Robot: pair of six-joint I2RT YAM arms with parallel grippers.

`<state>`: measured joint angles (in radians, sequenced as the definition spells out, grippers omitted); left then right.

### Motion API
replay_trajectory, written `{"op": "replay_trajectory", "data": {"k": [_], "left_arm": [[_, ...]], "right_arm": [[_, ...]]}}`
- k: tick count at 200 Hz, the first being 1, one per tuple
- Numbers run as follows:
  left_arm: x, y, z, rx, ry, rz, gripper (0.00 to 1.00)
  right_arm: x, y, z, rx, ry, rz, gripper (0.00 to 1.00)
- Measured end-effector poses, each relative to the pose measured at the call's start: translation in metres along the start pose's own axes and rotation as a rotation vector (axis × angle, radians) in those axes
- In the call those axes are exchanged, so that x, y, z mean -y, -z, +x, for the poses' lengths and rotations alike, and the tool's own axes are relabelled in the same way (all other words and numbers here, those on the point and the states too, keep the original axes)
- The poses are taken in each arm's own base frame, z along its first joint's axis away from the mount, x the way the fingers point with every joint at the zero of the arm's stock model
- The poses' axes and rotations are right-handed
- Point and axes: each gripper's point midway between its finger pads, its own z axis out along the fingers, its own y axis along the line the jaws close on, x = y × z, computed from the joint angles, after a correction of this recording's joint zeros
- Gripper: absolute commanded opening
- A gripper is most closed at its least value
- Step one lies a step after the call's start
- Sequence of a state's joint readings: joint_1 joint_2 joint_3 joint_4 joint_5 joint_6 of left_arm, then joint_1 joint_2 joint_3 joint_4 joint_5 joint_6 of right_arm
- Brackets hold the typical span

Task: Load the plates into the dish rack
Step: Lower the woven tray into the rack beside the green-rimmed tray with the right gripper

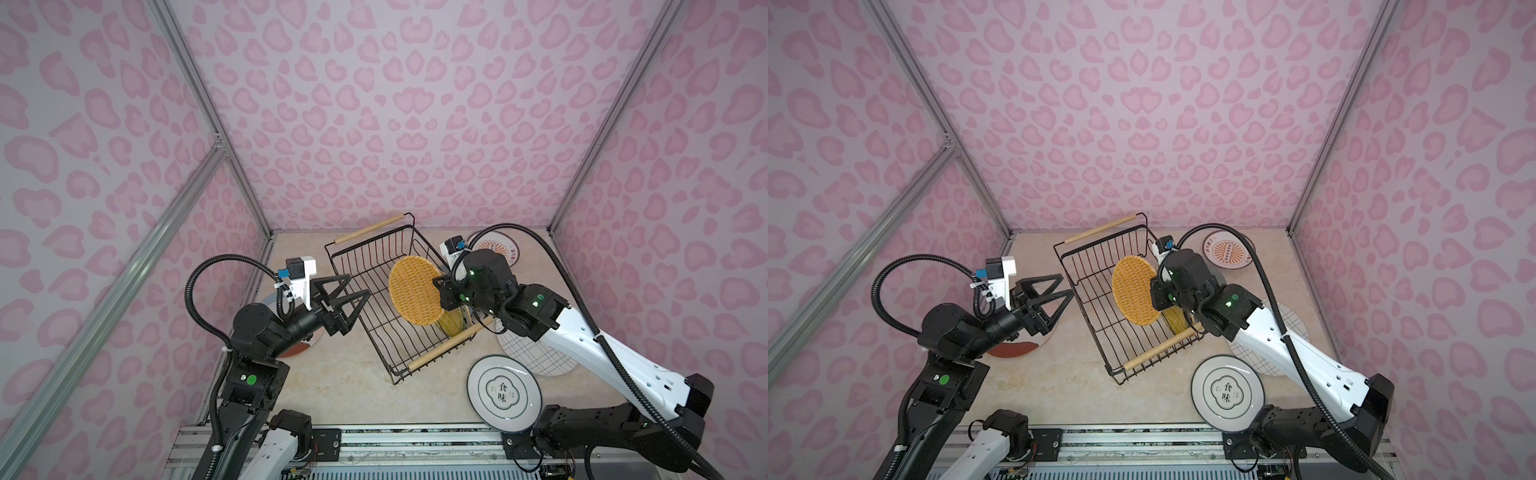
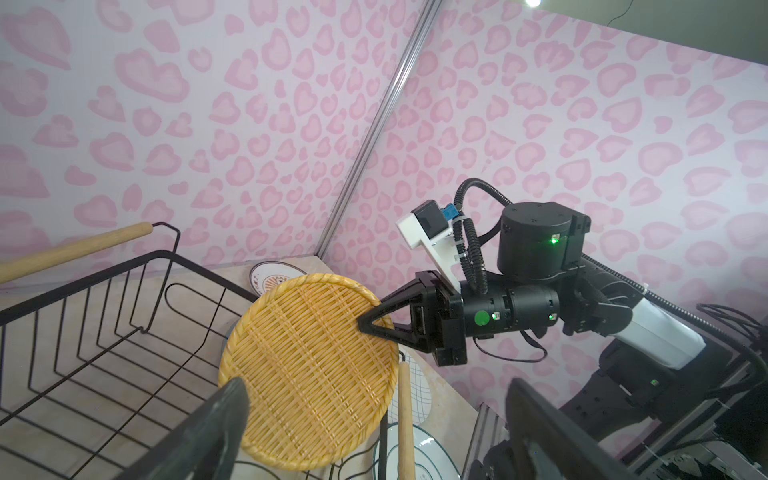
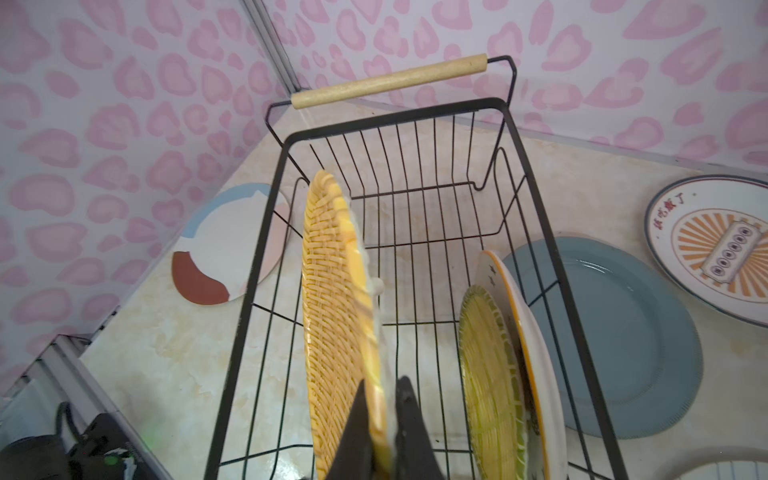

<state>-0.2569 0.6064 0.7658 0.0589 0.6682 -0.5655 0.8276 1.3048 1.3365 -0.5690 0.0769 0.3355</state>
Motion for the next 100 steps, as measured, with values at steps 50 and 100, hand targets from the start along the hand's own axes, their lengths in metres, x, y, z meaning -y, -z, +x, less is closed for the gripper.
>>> {"op": "replay_trajectory", "data": {"k": [50,100], "left_arm": [[-0.019,0.015,0.034,-0.04,0.004,-0.093,0.98],[-0.025,0.015,0.044,-0.078,-0.015,-0.116,0.98]], "right_arm": [[0.008,-0.028,0.025,-0.073,0.104,0.142,0.0],[0.024,-0.04,0.035,-0.108,0.184,0.259,0.0]]}}
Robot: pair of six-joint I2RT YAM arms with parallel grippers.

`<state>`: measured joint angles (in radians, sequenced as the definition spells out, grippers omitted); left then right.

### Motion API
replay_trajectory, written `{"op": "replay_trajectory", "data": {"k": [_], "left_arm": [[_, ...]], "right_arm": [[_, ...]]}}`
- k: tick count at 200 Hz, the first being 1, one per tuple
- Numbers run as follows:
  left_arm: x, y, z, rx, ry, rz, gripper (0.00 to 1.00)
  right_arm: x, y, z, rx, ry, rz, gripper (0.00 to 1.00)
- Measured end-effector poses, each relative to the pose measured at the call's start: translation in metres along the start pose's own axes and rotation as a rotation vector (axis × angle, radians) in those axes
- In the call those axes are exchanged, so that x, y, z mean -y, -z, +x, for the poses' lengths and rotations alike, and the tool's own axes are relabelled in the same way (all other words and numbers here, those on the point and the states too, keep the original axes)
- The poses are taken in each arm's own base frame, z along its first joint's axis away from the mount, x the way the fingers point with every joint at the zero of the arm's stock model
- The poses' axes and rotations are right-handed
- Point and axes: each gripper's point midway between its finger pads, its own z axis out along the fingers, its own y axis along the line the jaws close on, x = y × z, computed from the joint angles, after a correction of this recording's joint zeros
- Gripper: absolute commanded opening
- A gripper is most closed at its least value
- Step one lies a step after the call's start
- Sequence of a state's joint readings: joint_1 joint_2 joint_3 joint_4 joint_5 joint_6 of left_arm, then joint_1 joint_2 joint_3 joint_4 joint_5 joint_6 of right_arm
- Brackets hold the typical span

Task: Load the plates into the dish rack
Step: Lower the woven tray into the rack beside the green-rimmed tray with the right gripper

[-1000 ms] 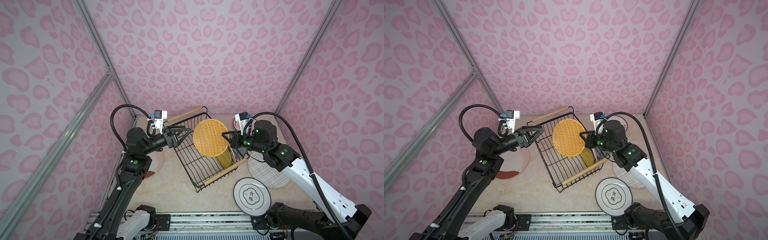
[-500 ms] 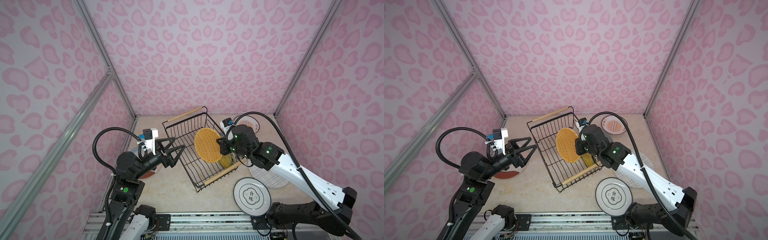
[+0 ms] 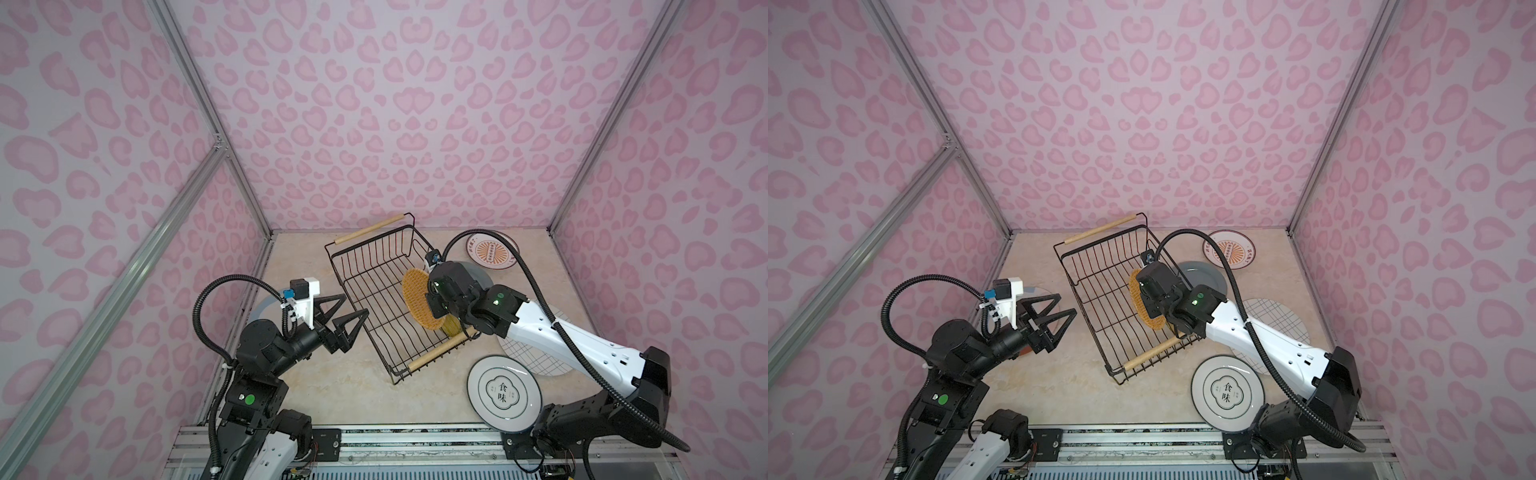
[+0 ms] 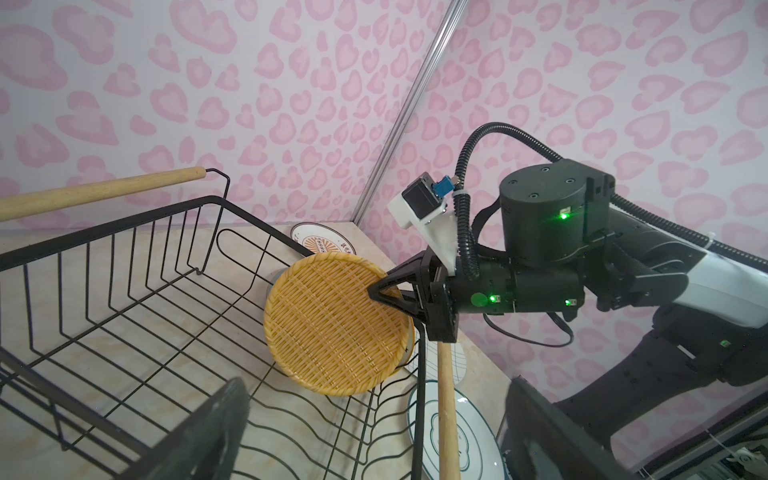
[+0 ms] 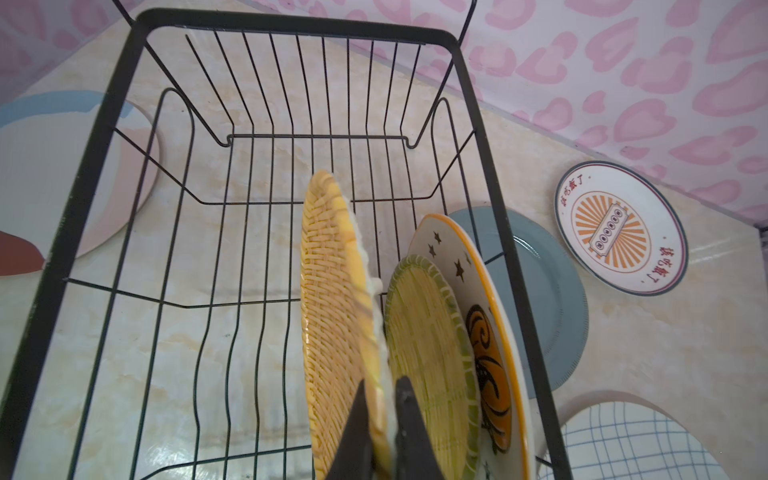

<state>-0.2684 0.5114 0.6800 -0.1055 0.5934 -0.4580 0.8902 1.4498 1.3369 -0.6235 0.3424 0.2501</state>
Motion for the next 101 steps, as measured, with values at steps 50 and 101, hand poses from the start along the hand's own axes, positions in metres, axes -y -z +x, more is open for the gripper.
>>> {"op": "replay_trajectory", "data": {"k": [50,101], "left_arm": [[-0.003,0.0,0.005,-0.018,0.001,-0.012,0.98],[-0.003,0.0,0.006,-0.02,-0.001,-0.008,0.97]], "right_arm": [[0.009,-0.012,0.009,-0.03,0.044,0.085,0.0],[0.012,-0.023,0.023,-0.071,0.07,0.12,0.0]]}}
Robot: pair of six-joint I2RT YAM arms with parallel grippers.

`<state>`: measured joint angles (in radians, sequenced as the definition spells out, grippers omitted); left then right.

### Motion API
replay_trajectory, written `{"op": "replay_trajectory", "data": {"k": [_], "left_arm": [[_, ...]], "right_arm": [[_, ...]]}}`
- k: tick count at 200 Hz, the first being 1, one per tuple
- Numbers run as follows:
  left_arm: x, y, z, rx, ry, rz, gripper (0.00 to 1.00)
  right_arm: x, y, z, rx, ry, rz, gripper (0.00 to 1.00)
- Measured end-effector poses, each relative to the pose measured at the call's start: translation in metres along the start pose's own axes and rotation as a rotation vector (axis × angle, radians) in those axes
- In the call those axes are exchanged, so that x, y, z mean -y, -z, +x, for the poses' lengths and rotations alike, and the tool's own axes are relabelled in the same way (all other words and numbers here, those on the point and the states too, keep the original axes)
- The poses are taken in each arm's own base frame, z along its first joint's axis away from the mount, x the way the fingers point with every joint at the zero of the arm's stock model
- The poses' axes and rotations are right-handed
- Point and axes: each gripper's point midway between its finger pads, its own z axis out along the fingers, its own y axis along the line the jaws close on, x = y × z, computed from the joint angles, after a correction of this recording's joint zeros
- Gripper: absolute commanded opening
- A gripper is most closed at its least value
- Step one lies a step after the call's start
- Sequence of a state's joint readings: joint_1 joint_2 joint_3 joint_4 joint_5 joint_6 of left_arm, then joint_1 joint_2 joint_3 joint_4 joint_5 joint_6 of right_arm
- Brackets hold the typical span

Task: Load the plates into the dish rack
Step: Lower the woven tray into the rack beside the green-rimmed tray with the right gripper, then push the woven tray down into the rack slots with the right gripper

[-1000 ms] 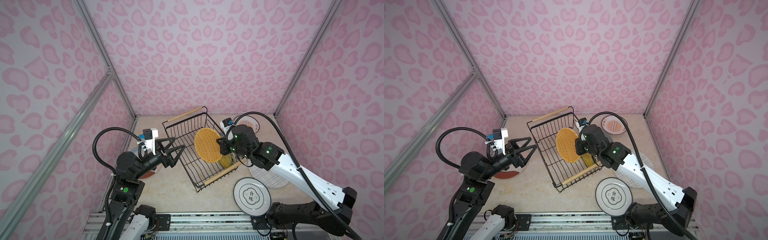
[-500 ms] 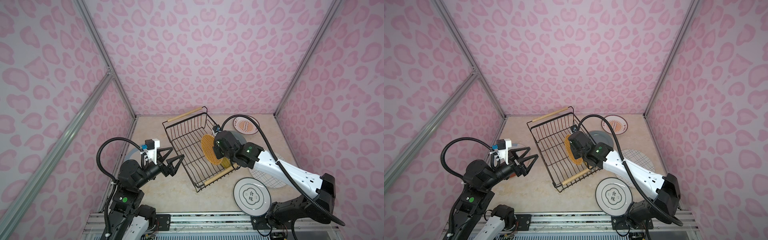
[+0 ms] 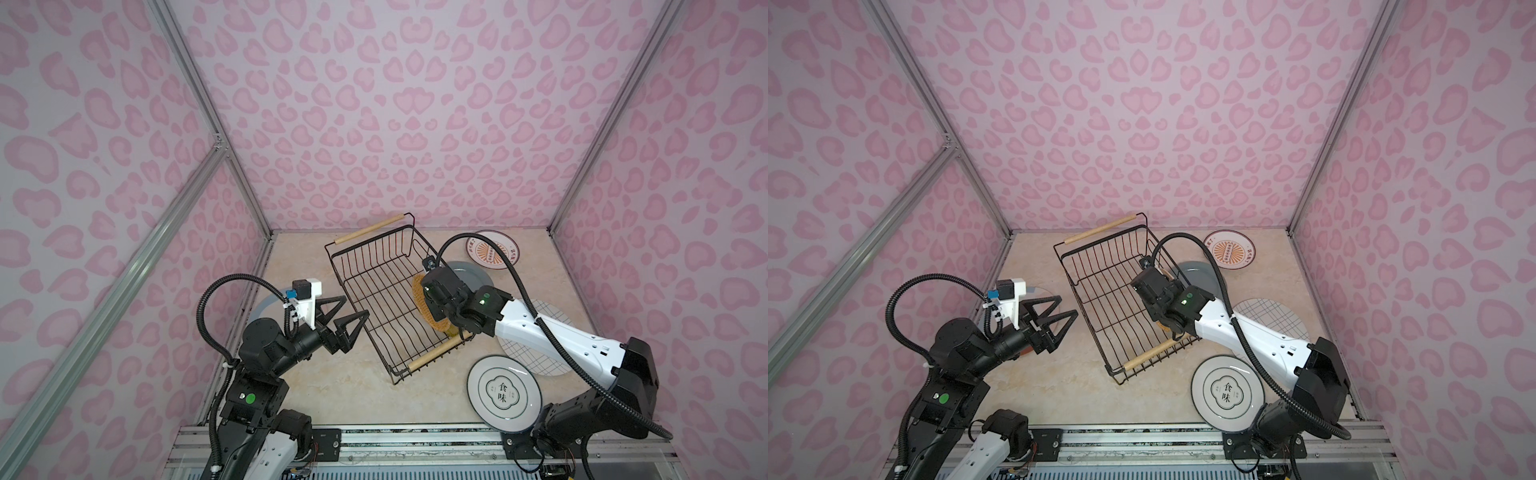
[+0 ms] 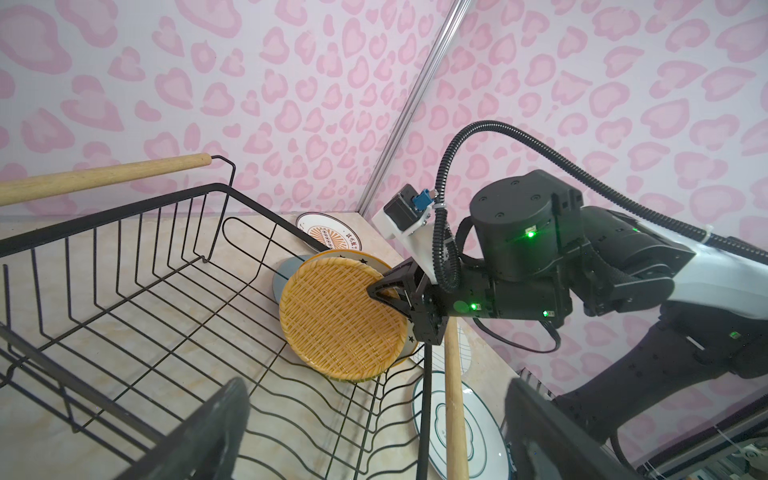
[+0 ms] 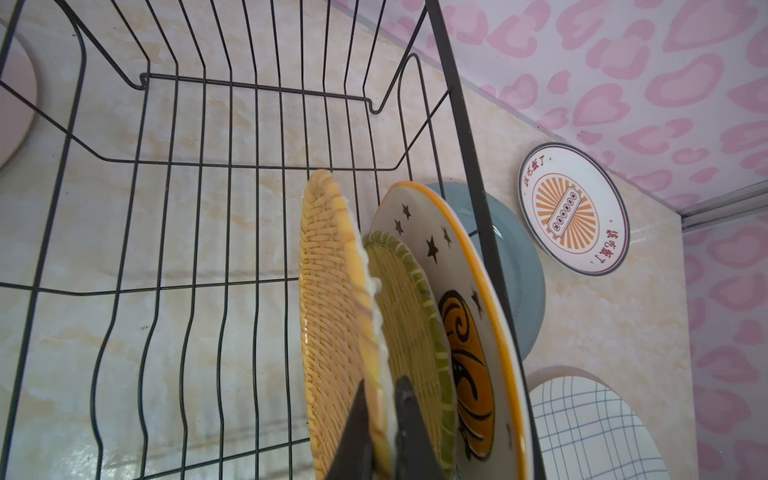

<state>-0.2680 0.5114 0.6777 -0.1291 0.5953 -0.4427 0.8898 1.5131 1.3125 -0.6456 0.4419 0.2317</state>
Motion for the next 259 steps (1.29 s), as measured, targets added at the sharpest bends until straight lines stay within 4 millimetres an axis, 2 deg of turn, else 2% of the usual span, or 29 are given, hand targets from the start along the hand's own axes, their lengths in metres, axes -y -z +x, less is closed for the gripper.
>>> {"op": "replay_trajectory", "data": {"k": [35,94,145,203,259], "left_arm": [[0.001,0.0,0.002,-0.006,0.001,0.007,0.98],[0.002,0.0,0.003,-0.011,0.002,0.015,0.98],[0.002,-0.001,0.004,-0.017,0.004,0.021,0.97],[0.003,-0.001,0.005,-0.02,0.004,0.028,0.97],[0.003,-0.001,0.006,-0.022,0.005,0.03,0.98]], "right_arm": [[0.002,-0.009,0.007,-0.025,0.01,0.021,0.0],[0.001,-0.014,0.01,-0.034,0.006,0.023,0.0],[0.011,0.004,-0.007,0.004,-0.012,0.025,0.0],[0.01,-0.01,0.015,-0.043,0.025,0.051,0.0],[0.003,-0.023,0.021,-0.068,0.032,0.045,0.0]]}}
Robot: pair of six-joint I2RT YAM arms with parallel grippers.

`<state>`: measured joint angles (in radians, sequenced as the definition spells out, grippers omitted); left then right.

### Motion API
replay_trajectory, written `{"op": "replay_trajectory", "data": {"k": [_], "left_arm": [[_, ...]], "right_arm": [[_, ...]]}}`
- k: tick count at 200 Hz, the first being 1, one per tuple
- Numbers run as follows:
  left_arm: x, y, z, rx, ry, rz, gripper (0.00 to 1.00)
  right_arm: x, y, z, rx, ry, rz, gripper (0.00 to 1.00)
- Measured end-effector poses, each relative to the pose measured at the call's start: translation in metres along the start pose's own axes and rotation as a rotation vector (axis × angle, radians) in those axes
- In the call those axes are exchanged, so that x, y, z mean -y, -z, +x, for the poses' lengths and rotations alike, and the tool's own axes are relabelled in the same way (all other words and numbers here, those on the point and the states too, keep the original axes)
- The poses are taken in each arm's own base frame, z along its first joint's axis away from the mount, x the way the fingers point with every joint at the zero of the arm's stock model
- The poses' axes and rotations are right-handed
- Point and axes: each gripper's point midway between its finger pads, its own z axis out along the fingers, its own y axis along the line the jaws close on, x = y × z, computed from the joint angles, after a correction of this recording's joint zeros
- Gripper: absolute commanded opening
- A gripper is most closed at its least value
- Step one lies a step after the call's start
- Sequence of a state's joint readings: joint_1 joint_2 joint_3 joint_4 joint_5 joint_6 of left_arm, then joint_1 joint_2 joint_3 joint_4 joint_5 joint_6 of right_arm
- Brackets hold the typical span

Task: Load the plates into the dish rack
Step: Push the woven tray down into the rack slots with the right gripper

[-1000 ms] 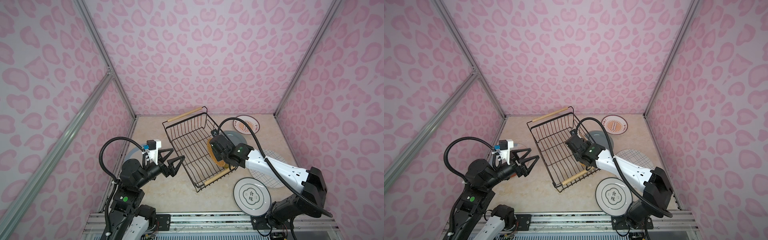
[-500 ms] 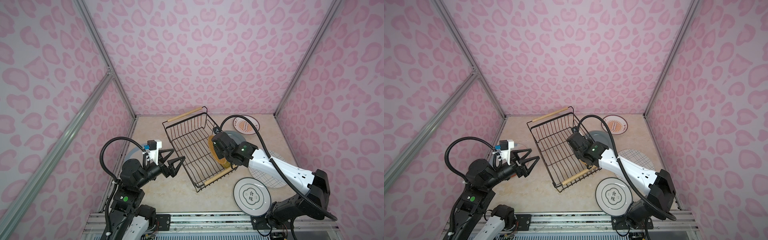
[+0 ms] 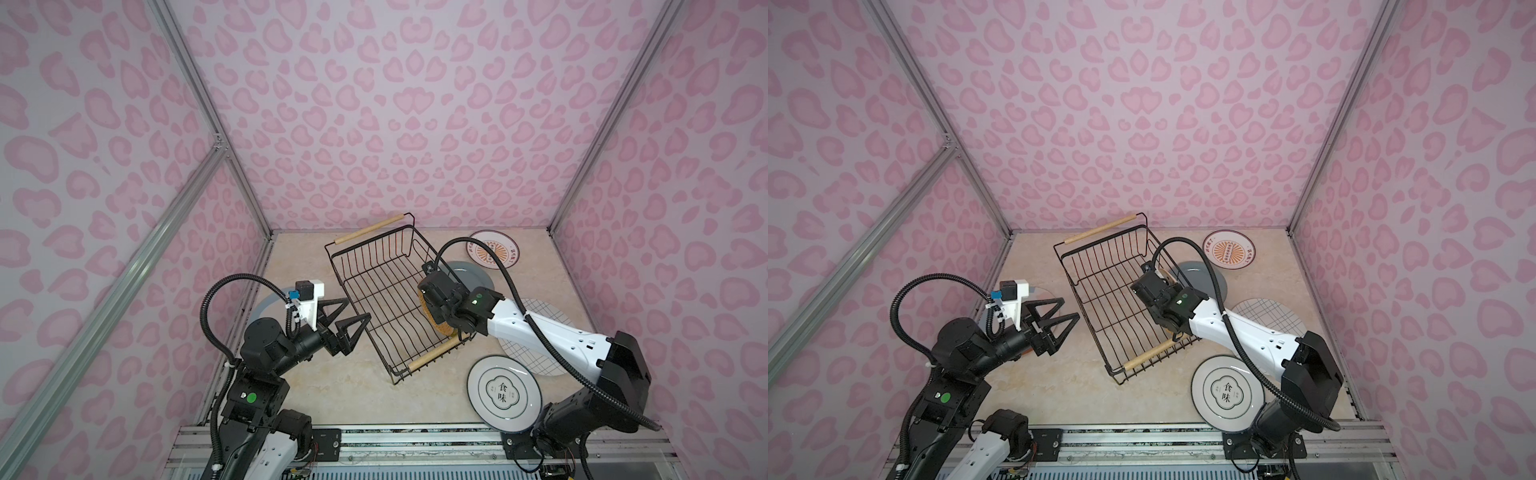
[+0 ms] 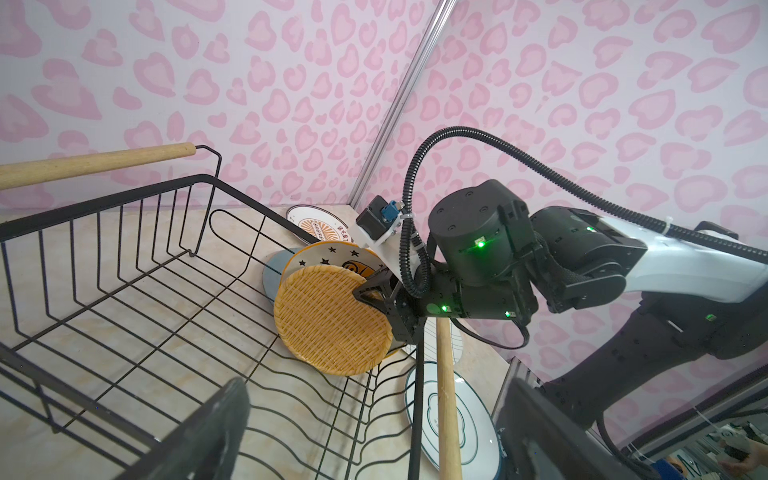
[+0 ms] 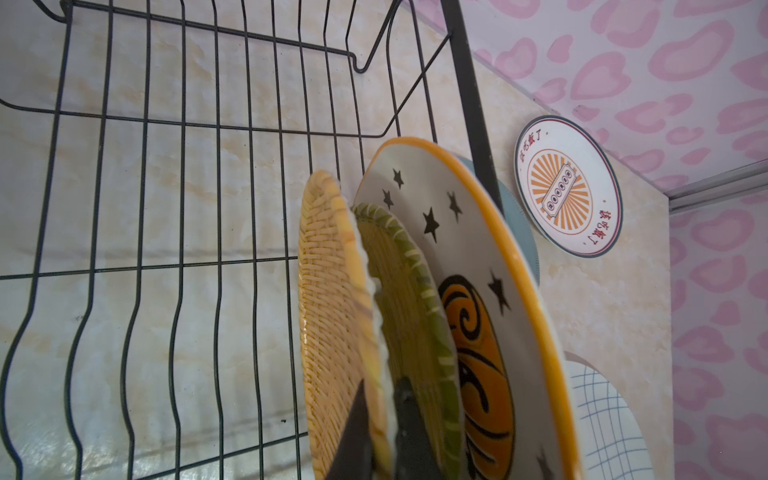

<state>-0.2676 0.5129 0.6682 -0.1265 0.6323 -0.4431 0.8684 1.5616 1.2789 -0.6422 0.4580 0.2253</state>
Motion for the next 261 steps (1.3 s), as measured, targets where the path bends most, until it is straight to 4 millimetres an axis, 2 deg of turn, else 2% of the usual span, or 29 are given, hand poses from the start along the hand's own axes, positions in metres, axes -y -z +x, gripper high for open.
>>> {"op": "replay_trajectory", "data": {"k": [34,82,133,197,261], "left_arm": [[0.0,0.0,0.0,0.001,-0.001,0.001,0.98],[0.001,0.0,0.0,-0.001,-0.001,0.005,0.98],[0.001,0.0,0.001,-0.003,0.0,0.008,0.98],[0.001,0.0,0.001,-0.004,0.0,0.007,0.98],[0.0,-0.001,0.001,-0.007,0.003,0.006,0.98]], "right_arm": [[-0.007,-0.008,0.008,-0.045,0.019,-0.018,0.0],[-0.009,-0.01,0.014,-0.067,0.029,-0.027,0.0],[-0.01,-0.008,0.014,-0.066,0.024,-0.04,0.2],[-0.012,-0.006,0.012,-0.061,0.019,-0.055,0.21],[-0.013,0.005,0.001,-0.03,-0.003,-0.098,0.29]]}}
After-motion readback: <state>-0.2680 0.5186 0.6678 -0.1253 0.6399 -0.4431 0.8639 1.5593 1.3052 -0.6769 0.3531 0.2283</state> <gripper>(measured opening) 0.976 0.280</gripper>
